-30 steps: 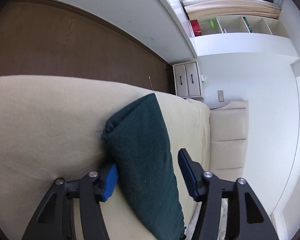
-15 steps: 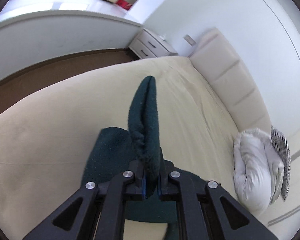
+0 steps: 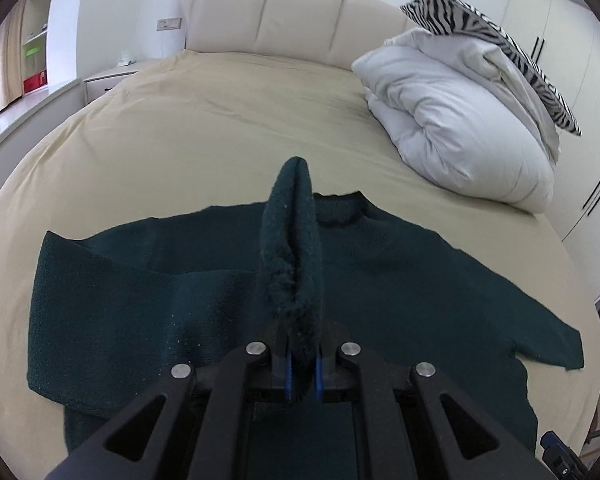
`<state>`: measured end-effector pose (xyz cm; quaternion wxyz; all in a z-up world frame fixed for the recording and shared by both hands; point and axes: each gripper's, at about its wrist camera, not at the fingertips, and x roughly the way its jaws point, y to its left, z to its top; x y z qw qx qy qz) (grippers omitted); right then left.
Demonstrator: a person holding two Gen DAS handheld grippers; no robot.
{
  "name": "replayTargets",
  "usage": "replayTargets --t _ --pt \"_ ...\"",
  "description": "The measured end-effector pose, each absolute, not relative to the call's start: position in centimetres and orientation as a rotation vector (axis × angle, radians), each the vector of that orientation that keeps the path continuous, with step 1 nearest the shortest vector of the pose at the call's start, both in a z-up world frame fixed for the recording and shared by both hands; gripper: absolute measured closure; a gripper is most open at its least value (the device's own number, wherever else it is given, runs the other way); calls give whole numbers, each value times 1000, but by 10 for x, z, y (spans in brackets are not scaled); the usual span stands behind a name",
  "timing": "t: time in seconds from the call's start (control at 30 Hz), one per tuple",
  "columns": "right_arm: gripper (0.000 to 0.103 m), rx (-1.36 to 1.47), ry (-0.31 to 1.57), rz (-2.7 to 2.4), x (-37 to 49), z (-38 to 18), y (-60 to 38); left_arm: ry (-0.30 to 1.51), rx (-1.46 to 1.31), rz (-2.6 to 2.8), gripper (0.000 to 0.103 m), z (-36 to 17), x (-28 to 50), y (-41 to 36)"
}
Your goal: Fold small clothes
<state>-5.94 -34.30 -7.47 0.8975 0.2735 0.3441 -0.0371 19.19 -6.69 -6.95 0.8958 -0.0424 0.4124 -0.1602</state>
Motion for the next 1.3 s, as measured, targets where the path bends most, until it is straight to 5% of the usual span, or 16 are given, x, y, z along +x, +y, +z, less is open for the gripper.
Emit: replayTargets --t 0.1,0.3,0.5,0.87,1.0,1.07,1.3 --pt "57 581 721 -91 -64 -84 -353 899 -51 -336 88 -90 199 -94" --pt "57 600 744 -116 -60 -98 -356 976 -32 -413 38 -121 191 -117" --pt "45 607 762 -110 -48 -96 -359 921 -75 -437 11 -96 166 -82" --pt "41 704 919 323 91 -92 -307 826 -331 -314 13 -80 160 67" --pt "41 704 1034 302 151 -117 -284 819 -377 -273 29 -82 169 107" --pt "46 680 1063 276 171 -126 -276 817 -401 -249 36 -86 174 126" --pt "96 411 1065 265 196 -124 -238 839 -464 -198 44 -99 201 164"
